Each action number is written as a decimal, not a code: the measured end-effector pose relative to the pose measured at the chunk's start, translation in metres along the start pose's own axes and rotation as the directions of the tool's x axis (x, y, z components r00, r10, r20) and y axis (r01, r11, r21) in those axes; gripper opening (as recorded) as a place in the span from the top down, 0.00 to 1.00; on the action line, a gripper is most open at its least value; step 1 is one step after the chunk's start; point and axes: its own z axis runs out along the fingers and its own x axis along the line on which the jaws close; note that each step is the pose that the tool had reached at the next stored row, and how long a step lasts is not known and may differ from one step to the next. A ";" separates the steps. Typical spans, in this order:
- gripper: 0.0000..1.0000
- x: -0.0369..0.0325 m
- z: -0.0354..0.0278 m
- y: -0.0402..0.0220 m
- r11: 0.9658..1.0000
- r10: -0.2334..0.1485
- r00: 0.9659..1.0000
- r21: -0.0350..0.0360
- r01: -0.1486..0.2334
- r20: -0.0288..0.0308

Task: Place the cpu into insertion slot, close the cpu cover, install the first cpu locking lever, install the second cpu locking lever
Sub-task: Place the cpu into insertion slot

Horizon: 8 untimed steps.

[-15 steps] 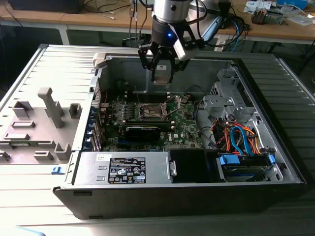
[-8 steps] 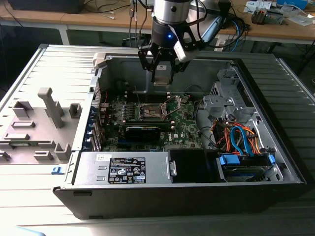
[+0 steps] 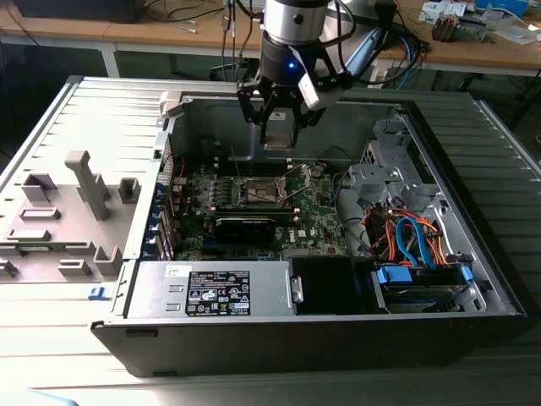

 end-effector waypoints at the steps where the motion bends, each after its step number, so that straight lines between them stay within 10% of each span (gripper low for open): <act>1: 0.45 0.0000 0.0001 -0.0001 1.000 0.000 1.000 0.000 0.000 0.000; 8: 0.45 -0.0001 0.0017 -0.0021 1.000 0.000 1.000 0.000 0.000 0.000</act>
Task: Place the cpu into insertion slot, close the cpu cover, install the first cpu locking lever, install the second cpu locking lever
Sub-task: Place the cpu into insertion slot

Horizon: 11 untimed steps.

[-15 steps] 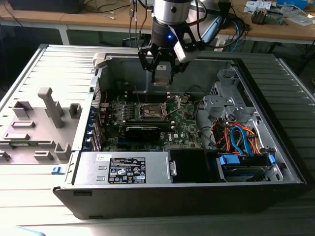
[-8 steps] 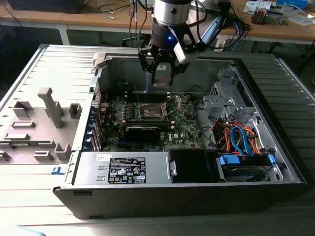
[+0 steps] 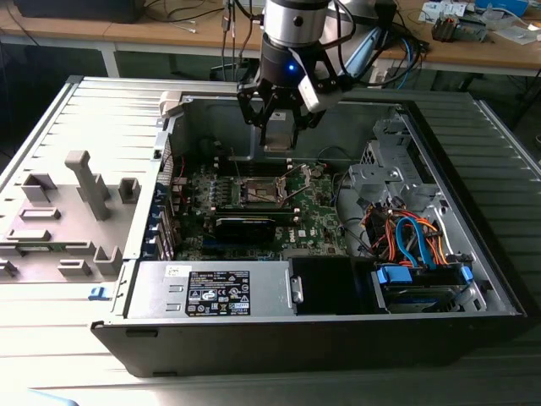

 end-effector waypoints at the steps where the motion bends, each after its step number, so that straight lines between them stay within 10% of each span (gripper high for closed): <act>1: 0.45 0.0000 0.0001 -0.0002 1.000 0.000 1.000 0.000 0.000 0.000; 11: 0.45 -0.0001 0.0021 -0.0030 1.000 0.000 1.000 0.000 0.000 0.000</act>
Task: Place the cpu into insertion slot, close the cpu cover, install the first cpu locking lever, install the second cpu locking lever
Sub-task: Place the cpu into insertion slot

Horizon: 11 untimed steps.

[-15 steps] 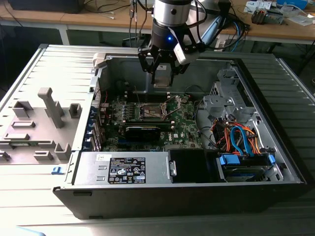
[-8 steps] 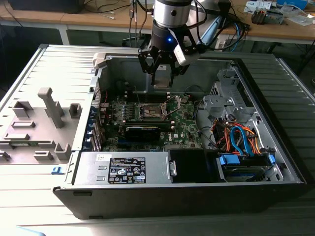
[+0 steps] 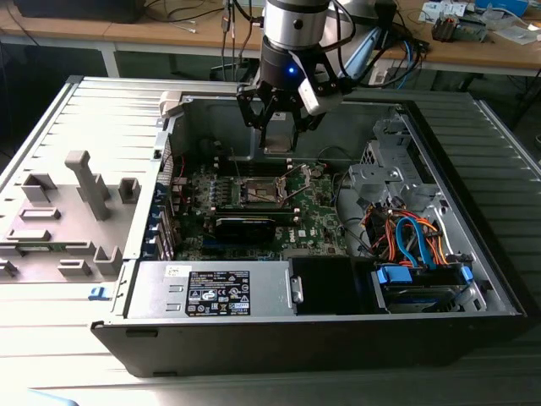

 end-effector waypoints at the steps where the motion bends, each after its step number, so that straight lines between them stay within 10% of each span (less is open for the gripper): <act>1: 0.45 0.0000 0.0002 -0.0002 1.000 0.000 1.000 0.000 0.000 0.000; 11: 0.45 -0.0001 0.0023 -0.0042 1.000 0.000 1.000 0.000 0.000 0.000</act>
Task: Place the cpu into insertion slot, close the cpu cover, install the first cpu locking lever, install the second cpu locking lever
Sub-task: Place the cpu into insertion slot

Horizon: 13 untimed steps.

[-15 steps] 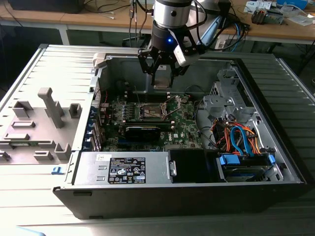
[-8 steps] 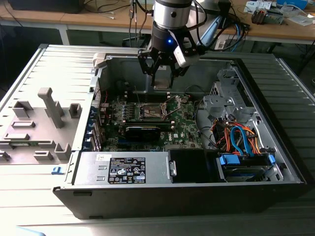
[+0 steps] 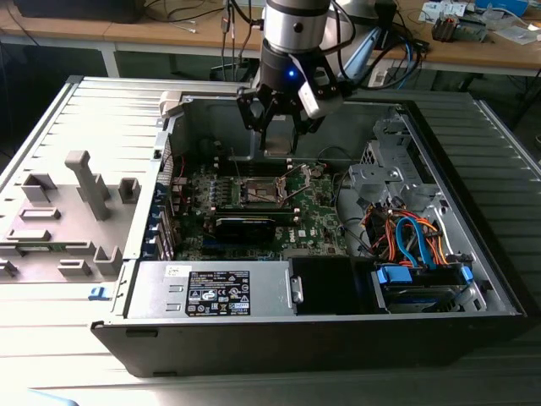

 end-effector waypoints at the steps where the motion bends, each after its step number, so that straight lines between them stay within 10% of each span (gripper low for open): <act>1: 0.45 0.0000 0.0002 -0.0002 1.000 0.000 1.000 0.000 0.000 0.000; 13: 0.45 0.0000 0.0002 -0.0003 1.000 0.011 1.000 0.000 -0.011 0.000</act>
